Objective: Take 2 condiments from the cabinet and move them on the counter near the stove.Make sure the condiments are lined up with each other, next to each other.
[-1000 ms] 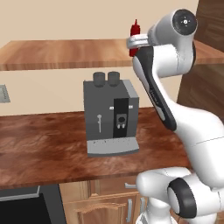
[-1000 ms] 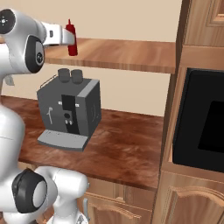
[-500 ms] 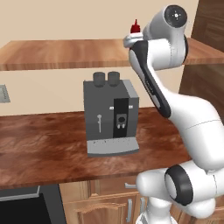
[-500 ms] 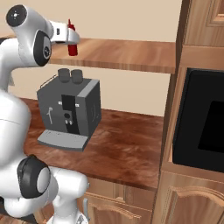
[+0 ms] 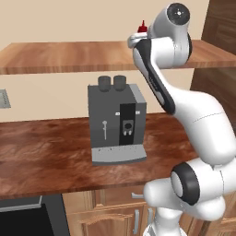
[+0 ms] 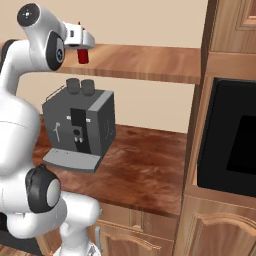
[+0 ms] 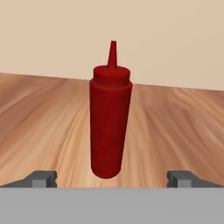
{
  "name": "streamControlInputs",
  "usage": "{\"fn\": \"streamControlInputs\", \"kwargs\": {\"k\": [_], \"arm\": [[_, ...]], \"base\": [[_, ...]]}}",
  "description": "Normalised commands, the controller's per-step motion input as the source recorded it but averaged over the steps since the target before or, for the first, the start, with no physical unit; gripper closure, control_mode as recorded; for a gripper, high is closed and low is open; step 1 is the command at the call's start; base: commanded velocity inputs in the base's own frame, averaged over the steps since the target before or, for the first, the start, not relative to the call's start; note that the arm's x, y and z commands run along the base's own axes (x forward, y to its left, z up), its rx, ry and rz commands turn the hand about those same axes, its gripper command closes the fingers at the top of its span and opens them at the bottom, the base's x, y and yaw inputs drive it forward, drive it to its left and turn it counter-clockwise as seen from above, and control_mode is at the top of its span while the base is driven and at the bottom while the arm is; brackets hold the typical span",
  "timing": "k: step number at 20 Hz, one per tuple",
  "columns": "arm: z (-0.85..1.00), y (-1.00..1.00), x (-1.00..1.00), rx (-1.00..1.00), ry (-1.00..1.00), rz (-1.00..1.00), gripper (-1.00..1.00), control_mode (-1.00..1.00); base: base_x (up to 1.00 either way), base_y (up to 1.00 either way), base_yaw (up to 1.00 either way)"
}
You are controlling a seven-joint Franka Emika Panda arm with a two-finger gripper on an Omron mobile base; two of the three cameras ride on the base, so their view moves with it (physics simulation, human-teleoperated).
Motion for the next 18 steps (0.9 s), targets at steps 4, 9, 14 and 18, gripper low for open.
{"fn": "streamControlInputs", "kwargs": {"k": [4, 9, 14, 18], "arm": [[-0.07, 0.00, 0.29, 0.00, 0.00, 0.00, -1.00, -1.00], [-0.04, 0.00, 0.32, 0.00, 0.00, 0.00, -1.00, -1.00], [0.00, 0.00, 0.30, 0.00, 0.00, 0.00, -1.00, -1.00], [0.00, 0.00, 0.28, 0.00, 0.00, 0.00, -1.00, -1.00]], "base": [[0.00, 0.00, 0.00], [0.00, 0.00, 0.00], [0.00, 0.00, 0.00], [0.00, 0.00, 0.00]]}}
